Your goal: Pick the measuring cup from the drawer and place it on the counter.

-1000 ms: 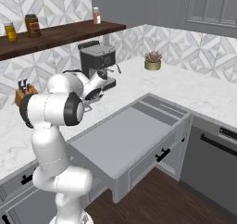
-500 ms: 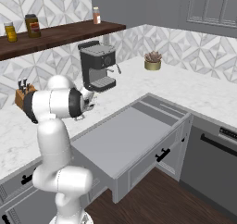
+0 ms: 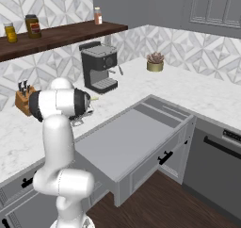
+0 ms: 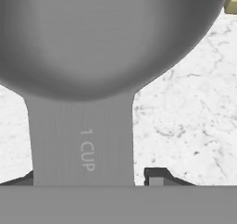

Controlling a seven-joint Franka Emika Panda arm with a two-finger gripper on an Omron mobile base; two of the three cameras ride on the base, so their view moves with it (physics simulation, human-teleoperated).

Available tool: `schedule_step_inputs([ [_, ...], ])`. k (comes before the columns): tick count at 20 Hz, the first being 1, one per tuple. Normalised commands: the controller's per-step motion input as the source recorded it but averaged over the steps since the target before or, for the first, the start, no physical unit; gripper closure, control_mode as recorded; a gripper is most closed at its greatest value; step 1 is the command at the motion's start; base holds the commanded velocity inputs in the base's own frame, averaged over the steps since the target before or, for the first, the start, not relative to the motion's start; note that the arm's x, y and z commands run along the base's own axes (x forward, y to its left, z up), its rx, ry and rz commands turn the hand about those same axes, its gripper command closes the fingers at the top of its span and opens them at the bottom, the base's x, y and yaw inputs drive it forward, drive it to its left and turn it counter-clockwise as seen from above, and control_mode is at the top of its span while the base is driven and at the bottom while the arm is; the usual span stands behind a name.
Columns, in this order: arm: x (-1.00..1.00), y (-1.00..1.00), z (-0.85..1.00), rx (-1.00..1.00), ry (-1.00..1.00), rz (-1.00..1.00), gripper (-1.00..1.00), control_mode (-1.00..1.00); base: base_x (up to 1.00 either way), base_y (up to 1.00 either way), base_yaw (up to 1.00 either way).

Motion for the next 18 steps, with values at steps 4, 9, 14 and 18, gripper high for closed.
schedule_step_inputs([
  [4,0.13,0.16,-0.18,0.0,-0.06,-0.02,-1.0,-1.0,0.0,0.0,0.0],
  [9,-0.17,0.0,0.27,0.0,-0.15,0.0,-1.0,-1.0,0.0,0.0,0.0],
  [14,-0.35,0.0,0.48,0.0,-0.29,0.0,-1.0,-1.0,0.0,0.0,0.0],
  [18,-0.53,-0.13,0.56,0.02,-0.32,0.0,-1.0,-1.0,0.0,0.0,0.0],
])
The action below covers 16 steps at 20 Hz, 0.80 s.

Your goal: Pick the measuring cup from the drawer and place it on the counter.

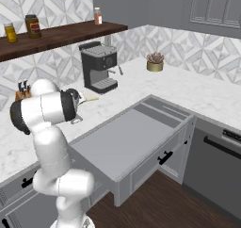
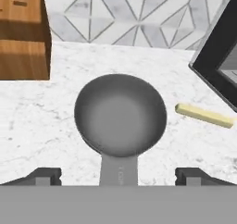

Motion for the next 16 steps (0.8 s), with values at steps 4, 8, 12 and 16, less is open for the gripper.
schedule_step_inputs([
  [4,-0.96,-0.68,1.0,0.12,-0.37,-0.05,-1.0,-1.0,0.0,0.0,0.0],
  [8,-0.77,-0.97,1.0,0.14,-0.16,-0.01,-1.0,-1.0,0.0,0.0,0.0],
  [12,-0.62,-1.0,1.0,0.15,0.0,-0.09,-1.0,-1.0,0.0,0.0,0.0],
  [16,-0.7,-1.0,1.0,0.13,0.0,-0.16,-1.0,-1.0,0.0,0.0,0.0],
])
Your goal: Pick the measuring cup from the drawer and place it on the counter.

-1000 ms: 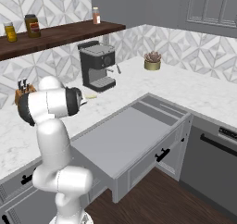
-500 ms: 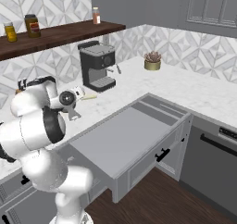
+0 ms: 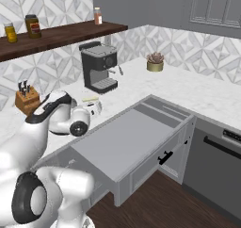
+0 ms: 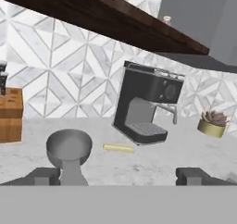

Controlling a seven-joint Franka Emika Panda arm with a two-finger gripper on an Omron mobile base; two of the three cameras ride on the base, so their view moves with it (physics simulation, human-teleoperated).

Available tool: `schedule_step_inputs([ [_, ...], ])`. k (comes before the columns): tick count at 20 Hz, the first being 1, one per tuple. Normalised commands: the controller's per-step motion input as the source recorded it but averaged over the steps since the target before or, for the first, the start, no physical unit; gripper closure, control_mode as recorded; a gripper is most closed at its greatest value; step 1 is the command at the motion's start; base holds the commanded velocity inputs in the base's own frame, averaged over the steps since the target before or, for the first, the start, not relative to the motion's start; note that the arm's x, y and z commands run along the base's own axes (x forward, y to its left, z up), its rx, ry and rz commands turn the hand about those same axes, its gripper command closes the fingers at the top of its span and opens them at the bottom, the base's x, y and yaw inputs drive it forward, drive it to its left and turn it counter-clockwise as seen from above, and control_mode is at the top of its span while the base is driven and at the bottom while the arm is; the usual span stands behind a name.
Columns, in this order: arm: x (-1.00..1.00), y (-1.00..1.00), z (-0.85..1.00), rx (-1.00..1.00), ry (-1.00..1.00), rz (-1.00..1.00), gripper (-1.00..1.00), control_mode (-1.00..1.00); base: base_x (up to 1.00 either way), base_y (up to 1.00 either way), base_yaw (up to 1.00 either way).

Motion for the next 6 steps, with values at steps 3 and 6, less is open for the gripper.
schedule_step_inputs([
  [3,-0.42,-0.85,1.0,0.05,0.0,-0.21,-1.0,-1.0,0.0,0.0,0.0],
  [6,-0.08,-0.65,1.0,0.0,-0.08,-0.22,-1.0,-1.0,0.0,0.0,0.0],
])
